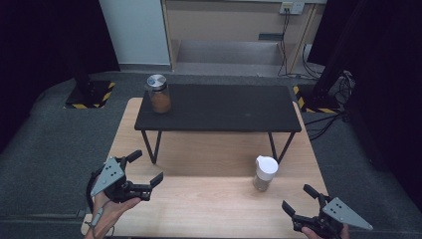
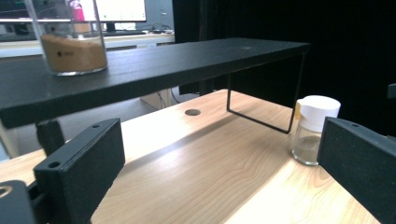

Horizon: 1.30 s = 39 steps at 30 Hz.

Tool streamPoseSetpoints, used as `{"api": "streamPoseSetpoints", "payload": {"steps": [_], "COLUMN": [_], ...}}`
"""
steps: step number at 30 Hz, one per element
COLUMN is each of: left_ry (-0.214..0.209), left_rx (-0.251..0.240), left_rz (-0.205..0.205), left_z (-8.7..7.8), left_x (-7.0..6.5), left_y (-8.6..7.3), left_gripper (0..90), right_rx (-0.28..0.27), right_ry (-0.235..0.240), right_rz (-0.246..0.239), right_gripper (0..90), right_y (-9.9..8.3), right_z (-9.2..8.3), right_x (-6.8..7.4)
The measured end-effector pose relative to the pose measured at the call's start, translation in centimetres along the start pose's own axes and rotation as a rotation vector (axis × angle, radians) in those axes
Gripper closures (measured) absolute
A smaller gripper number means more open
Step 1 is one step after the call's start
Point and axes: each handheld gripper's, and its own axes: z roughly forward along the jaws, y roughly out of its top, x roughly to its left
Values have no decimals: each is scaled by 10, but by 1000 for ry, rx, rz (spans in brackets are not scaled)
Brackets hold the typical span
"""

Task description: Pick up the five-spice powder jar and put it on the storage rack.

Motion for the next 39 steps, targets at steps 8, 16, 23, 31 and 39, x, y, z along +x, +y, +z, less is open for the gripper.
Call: {"api": "streamPoseSetpoints", "payload": {"steps": [8, 16, 23, 31, 39], "left_ry": [36, 86, 116, 129, 135], "left_rx": [10, 2, 3, -4, 4], "left_rz": [-5, -25, -24, -24, -2], "left_z": [-8, -21, -32, -34, -35], "left_x": [-6, -12, -17, -17, -18], "left_y": [-7, -14, -17, -18, -17], "left_gripper": [0, 0, 0, 0, 0], "right_rx": [0, 0, -1, 0, 0], "right_ry": [1, 4, 6, 4, 8], "right_rz": [1, 0, -1, 0, -2], "right_gripper": [75, 75, 75, 75, 75], "right_y": [0, 0, 0, 0, 0], "right_z": [0, 0, 0, 0, 1], "right_x": [0, 0, 0, 0, -1]}}
